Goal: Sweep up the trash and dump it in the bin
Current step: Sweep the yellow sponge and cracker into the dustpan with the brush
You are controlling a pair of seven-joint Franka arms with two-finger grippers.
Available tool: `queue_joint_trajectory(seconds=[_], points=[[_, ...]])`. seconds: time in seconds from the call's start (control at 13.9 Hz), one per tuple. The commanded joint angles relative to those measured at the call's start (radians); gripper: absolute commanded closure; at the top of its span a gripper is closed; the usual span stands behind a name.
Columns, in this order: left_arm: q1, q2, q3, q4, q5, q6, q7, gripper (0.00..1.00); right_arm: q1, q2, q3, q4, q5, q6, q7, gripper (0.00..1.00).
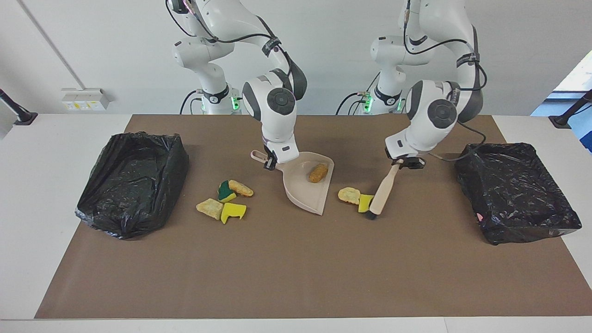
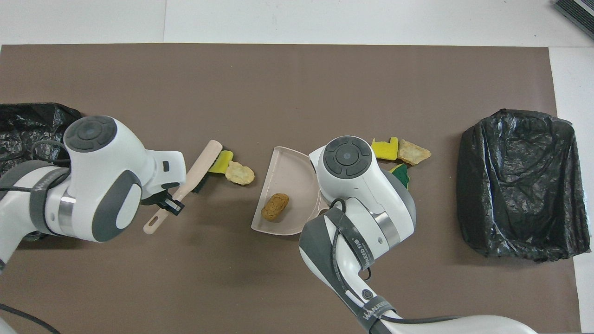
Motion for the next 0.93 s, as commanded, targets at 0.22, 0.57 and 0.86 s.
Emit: queue_joint_trajectory(seconds=[0.22, 0.57, 0.86], points=[[-0.251, -0.073, 0.016, -0.045, -0.154, -0.007, -0.295, 1.0, -0.008, -0.03, 0.006, -0.031, -0.021, 0.006, 0.023, 1.0], [-0.261, -0.071, 0.023, -0.033, -0.162, -0.039, -0.394, 1.0, -0.008, -0.028, 0.006, -0.031, -0.021, 0.006, 0.023, 1.0], [-0.158, -0.082, 0.025, -0.019, -0.162, -0.134, -0.392, 1.0, -0.009, -0.03, 0.004, -0.029, -0.021, 0.004, 0.026, 1.0]])
